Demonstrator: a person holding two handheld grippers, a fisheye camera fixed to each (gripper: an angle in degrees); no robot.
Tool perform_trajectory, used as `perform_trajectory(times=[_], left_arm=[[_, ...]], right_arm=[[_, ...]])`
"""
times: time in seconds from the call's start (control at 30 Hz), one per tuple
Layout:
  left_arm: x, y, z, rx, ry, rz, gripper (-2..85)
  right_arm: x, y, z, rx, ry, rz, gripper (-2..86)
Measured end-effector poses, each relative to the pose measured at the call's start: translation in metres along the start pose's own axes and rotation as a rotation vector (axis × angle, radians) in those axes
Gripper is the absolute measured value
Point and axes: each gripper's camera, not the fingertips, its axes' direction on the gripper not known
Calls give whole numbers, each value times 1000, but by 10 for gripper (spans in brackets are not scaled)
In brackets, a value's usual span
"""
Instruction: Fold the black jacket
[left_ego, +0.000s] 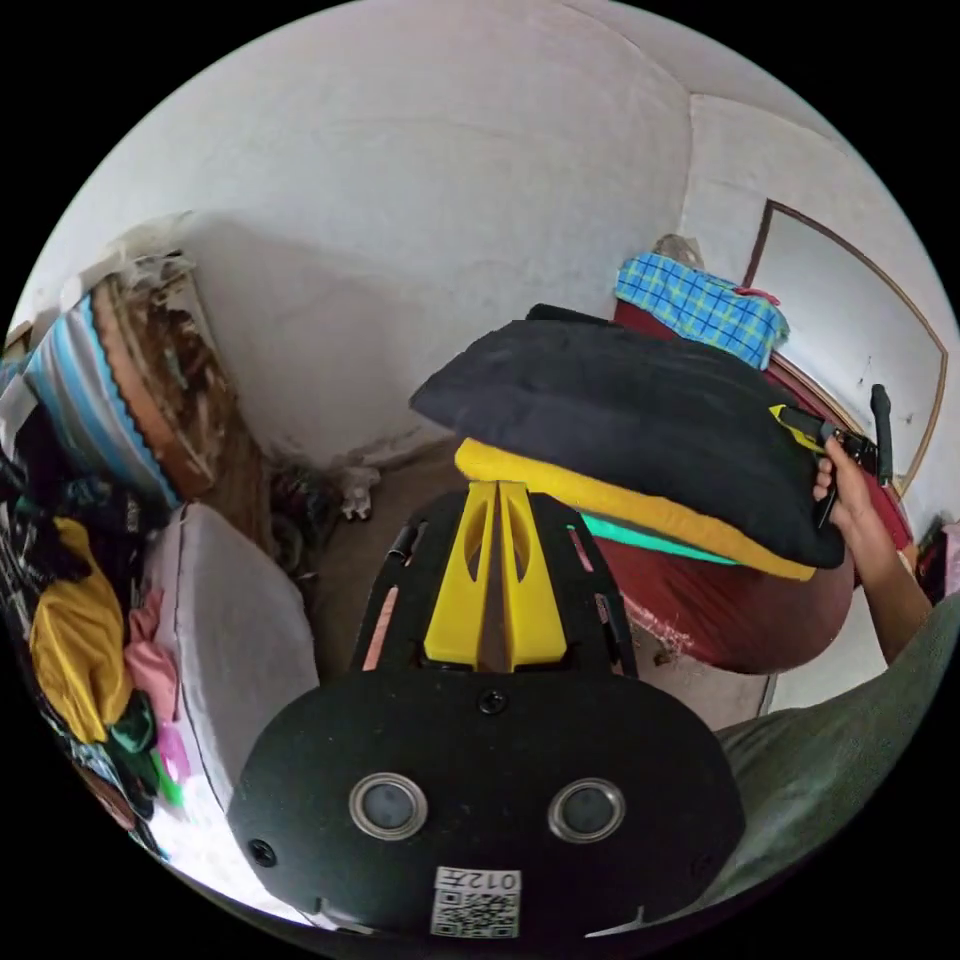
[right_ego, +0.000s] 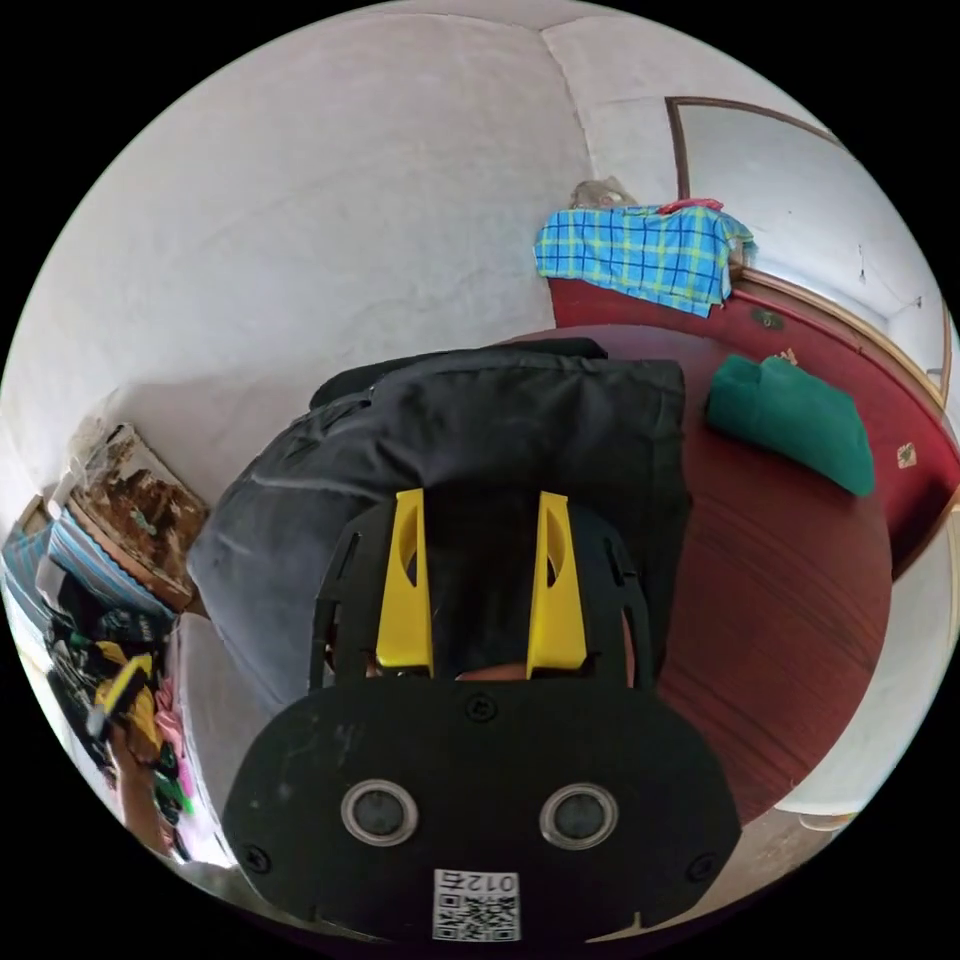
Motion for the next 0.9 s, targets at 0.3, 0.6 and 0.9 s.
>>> perform_trajectory(times=[0.3, 0.6, 0.9], left_arm=[[-63, 127, -133, -93, -121, -468, -2], [-126, 208, -275, 27, -184, -581, -2], [-218, 364, -450, 47, -400, -908, 0]], right_arm=[[-115, 44, -113, 367, -85, -281, 75], [-397, 236, -176, 236, -721, -885, 54], [-662, 509, -292, -108, -1288, -1312, -8]])
